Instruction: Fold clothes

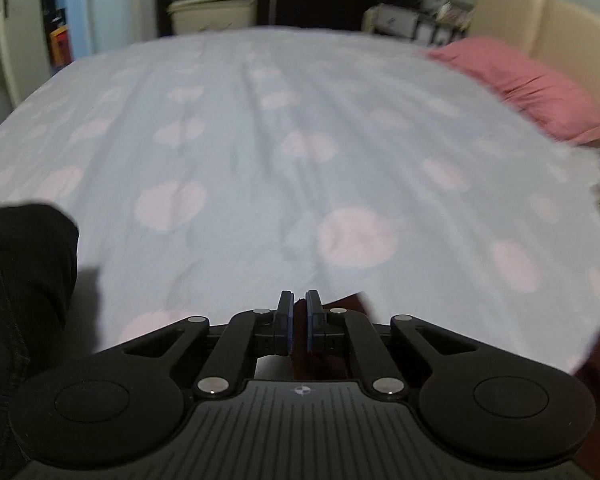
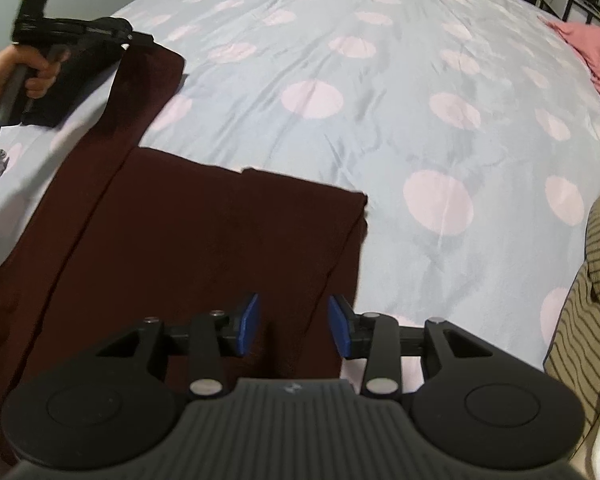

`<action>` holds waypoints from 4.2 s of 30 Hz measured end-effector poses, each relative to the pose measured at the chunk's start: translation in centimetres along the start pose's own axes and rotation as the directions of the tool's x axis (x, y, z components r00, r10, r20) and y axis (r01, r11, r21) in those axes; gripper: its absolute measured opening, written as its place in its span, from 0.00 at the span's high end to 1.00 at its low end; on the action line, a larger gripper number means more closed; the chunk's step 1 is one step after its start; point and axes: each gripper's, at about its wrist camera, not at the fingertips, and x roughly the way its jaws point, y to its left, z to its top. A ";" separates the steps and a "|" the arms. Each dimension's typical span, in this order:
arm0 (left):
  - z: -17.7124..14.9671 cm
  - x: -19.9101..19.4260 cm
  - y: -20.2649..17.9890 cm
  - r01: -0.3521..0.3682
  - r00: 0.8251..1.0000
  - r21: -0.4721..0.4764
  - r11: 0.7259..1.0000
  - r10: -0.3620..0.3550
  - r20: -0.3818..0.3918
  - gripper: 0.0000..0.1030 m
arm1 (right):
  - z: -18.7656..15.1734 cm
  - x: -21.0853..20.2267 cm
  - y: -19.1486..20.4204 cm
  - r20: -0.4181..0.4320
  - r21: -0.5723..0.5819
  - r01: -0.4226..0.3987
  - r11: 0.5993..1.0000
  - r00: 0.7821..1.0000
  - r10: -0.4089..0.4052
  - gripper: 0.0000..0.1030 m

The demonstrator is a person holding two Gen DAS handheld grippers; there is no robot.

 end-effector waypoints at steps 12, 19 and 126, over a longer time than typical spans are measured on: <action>-2.1 -13.0 -4.0 0.230 0.969 0.201 0.952 -0.242 0.040 0.96 | 0.1 -1.5 3.2 0.024 -0.068 -0.010 0.998 1.000 0.012 0.58; -7.5 -16.4 -6.1 0.291 0.953 0.274 0.917 -0.303 0.001 0.96 | 0.1 -2.0 4.9 0.035 -0.101 -0.020 0.995 0.999 0.024 0.57; -3.3 -4.7 -26.8 0.226 0.949 0.117 0.967 -0.192 -0.251 0.75 | -14.1 -4.4 -3.5 -0.095 0.351 -0.056 0.935 0.991 0.095 0.46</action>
